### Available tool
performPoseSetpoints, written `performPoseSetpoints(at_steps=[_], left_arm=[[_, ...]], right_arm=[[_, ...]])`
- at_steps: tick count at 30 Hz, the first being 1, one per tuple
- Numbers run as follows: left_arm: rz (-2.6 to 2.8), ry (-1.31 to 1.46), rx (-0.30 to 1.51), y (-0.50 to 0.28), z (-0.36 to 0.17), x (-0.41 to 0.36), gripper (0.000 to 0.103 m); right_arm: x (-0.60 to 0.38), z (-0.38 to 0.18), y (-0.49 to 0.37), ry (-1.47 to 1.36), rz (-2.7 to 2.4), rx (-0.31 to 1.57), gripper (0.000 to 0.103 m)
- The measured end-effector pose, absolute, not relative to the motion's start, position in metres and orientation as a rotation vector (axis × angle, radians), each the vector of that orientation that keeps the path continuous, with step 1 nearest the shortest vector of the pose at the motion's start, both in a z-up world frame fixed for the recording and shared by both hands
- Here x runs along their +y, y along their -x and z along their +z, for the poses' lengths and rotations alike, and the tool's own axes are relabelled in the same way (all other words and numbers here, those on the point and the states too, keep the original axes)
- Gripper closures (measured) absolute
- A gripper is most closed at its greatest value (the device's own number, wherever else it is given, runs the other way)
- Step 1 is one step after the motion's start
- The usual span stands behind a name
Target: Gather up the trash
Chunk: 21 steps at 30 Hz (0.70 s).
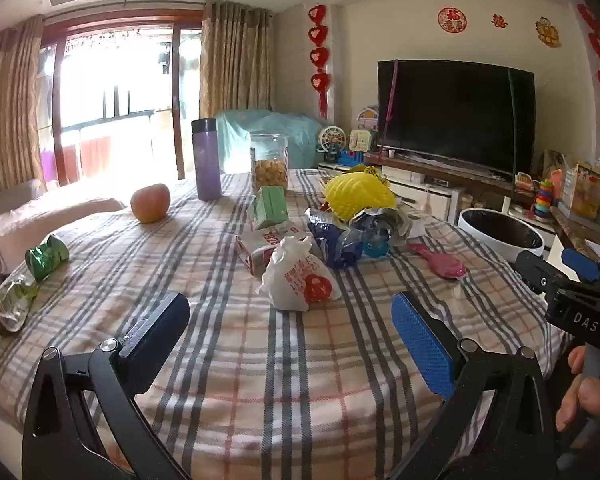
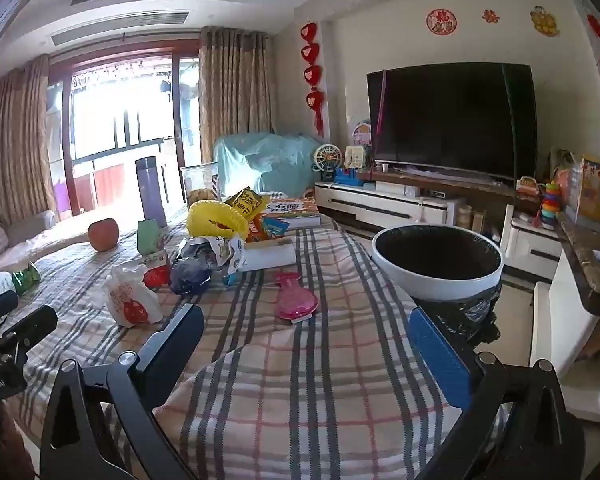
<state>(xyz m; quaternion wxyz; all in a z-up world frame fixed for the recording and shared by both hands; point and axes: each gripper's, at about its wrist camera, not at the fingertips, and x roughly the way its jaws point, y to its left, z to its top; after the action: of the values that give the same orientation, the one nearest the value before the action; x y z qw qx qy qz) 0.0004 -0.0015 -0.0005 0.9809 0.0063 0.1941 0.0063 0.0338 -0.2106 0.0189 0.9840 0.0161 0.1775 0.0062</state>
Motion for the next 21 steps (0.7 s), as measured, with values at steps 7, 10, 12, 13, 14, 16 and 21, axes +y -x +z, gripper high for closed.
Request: performPoseSetpoints(at_steps=[7,10,12,13,14,16,21], left_arm=[[-0.003,-0.012,0.394,-0.002,0.000,-0.007,0.000],[-0.009,-0.014,0.385,0.002,-0.001,-0.007,0.000],[-0.012,-0.009,0.381,0.004,0.001,-0.003,0.000],[-0.013,-0.009,0.380,0.004,0.002,-0.003,0.000],[-0.012,-0.008,0.380,0.004,0.002,-0.003,0.000],[-0.008,-0.007,0.378,0.004,0.002,-0.003,0.000],[-0.010,-0.003,0.381,0.003,0.002,-0.003,0.000]], right_arm=[[-0.212,0.020,-0.032,-0.054,0.029,0.370,0.000],[-0.210,0.023,-0.020,-0.027,0.018,0.345,0.000],[-0.214,0.024,-0.020,-0.035,0.023,0.348,0.000],[-0.217,0.025,-0.020,-0.040,0.025,0.350,0.000],[-0.216,0.024,-0.023,-0.036,0.023,0.353,0.000],[-0.211,0.019,-0.029,-0.035,0.024,0.360,0.000],[-0.211,0.019,-0.029,-0.032,0.025,0.362,0.000]])
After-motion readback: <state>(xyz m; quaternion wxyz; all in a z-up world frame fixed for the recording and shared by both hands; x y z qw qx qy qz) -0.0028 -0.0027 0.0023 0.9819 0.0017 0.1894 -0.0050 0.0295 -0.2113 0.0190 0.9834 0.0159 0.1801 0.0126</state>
